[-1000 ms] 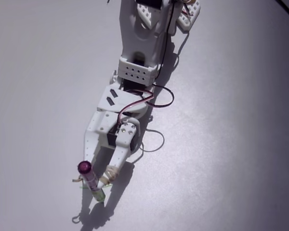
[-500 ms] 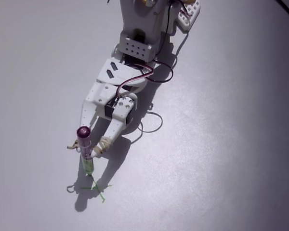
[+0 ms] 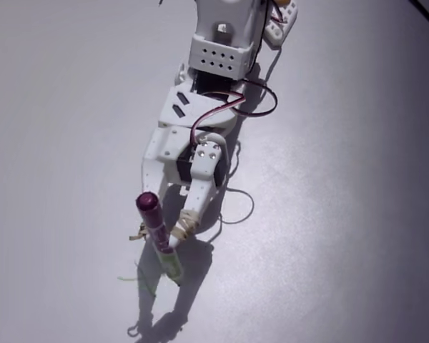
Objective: Draw the capital letter X with the green marker.
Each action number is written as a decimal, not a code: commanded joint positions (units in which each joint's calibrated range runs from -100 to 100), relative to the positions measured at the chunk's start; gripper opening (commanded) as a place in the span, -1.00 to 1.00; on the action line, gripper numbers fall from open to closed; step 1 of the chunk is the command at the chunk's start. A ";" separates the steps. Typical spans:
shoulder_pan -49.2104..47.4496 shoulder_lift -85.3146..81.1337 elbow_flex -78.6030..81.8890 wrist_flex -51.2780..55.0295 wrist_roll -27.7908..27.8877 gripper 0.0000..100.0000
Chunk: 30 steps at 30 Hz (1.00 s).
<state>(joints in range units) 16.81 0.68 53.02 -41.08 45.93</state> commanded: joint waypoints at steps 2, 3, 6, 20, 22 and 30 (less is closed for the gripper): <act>-5.24 -15.00 -6.72 29.92 -12.55 -1.00; -6.76 -17.64 -6.99 35.65 -16.65 -1.00; -10.47 -26.97 -6.72 53.71 -26.13 -1.00; -13.33 -59.28 20.13 92.53 -44.54 -1.00; -14.57 -61.27 22.82 94.08 -47.33 -1.00; -17.04 -69.57 31.62 100.70 -49.28 -1.00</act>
<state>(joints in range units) 0.55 -66.89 83.11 57.25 -3.49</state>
